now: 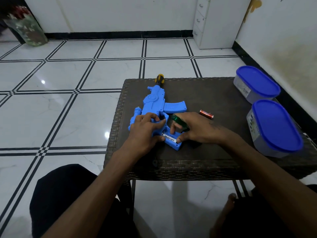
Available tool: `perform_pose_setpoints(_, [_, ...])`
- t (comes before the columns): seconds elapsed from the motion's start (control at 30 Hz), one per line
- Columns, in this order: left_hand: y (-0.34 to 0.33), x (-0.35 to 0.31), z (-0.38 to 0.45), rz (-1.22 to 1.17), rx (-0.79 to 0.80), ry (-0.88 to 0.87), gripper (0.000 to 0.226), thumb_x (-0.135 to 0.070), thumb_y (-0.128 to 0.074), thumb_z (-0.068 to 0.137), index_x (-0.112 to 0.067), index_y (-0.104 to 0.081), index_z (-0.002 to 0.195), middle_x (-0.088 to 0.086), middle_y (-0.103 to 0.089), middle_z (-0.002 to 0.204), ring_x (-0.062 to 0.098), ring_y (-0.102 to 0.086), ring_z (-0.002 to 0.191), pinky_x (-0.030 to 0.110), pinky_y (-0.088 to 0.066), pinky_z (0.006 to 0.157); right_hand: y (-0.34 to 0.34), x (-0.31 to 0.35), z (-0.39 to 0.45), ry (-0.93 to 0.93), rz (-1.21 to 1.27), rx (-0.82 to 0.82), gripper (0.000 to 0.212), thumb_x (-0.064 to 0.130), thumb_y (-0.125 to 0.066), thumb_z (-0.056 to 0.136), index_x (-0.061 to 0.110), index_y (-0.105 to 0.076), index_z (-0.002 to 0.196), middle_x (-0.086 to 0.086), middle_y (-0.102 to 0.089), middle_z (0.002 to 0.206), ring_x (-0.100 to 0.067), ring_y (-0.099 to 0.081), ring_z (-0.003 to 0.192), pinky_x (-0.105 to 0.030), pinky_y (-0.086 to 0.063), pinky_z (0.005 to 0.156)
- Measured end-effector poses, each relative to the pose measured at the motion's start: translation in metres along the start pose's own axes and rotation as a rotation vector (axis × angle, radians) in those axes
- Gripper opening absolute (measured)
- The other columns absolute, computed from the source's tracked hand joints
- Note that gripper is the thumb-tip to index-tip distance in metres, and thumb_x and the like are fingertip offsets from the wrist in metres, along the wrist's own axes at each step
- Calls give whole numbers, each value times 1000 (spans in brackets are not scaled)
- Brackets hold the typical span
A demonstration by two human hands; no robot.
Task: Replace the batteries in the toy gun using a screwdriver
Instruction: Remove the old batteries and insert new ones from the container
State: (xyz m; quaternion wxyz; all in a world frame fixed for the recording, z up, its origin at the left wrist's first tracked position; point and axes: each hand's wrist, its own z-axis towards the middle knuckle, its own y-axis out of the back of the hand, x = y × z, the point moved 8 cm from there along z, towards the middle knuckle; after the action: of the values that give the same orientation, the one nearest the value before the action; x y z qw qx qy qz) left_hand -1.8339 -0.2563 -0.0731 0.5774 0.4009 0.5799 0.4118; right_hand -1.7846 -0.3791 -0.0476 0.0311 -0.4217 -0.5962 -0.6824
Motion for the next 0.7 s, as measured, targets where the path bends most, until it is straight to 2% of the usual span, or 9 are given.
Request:
perform_pose_setpoints(0.1, [0, 0, -1, 10, -7, 1, 60, -42, -65, 86, -38, -43, 141, -9, -37, 137, 22, -29, 127, 35, -27, 104, 0, -1, 2, 5, 34, -17, 32, 15, -86, 70, 14, -65, 95, 33, -60, 82, 10, -57, 81, -8, -40, 65])
perform_pose_setpoints(0.17, [0, -1, -1, 8, -9, 3, 60, -42, -65, 86, -39, -43, 141, -10, -37, 137, 22, -28, 127, 34, -26, 102, 2, -2, -1, 6, 68, -51, 27, 12, -82, 75, 6, -62, 92, 31, -65, 87, 12, -60, 84, -11, -43, 68])
perform_pose_setpoints(0.23, [1, -2, -1, 6, -20, 3, 59, -42, -65, 86, -39, -44, 141, -10, -37, 137, 21, -28, 127, 32, -25, 101, 2, 0, -4, 12, 74, -73, 20, 8, -75, 81, 10, -55, 82, 28, -68, 91, 10, -63, 87, -14, -46, 69])
perform_pose_setpoints(0.33, [2, -3, -2, 10, -20, 4, 57, -41, -65, 86, -37, -46, 140, -9, -37, 139, 22, -28, 129, 34, -26, 103, -4, 9, -5, 20, 31, -69, 28, 3, -65, 87, 16, -43, 75, 13, -72, 100, 3, -67, 86, -13, -49, 70])
perform_pose_setpoints(0.43, [2, -3, -4, -2, -20, 6, 56, -40, -66, 86, -35, -48, 139, -8, -37, 139, 22, -28, 129, 36, -28, 104, -3, 22, -9, 54, -40, -81, 16, 13, -67, 87, 20, -54, 83, 19, -68, 93, 12, -59, 81, -7, -40, 66])
perform_pose_setpoints(0.5, [2, -3, -4, -3, -22, 11, 57, -40, -65, 86, -36, -46, 139, -9, -37, 138, 22, -28, 129, 36, -27, 104, -2, 25, -11, 54, -25, -87, 20, 18, -74, 83, 24, -55, 84, 19, -66, 84, 10, -59, 78, -9, -39, 64])
perform_pose_setpoints(0.6, [2, -3, -5, -1, -29, 12, 58, -40, -65, 86, -38, -44, 140, -10, -37, 138, 21, -27, 129, 35, -26, 104, 4, 19, -15, 25, 28, -166, 33, 14, -77, 80, 22, -46, 72, 11, -72, 89, 11, -63, 81, -12, -43, 66])
perform_pose_setpoints(0.7, [3, -3, -5, -20, -27, 17, 59, -39, -65, 86, -39, -43, 141, -11, -36, 138, 21, -26, 130, 34, -25, 105, 22, 11, -28, -16, 55, -310, 36, 9, -73, 81, 22, -42, 69, 8, -74, 90, 3, -68, 85, -18, -50, 68])
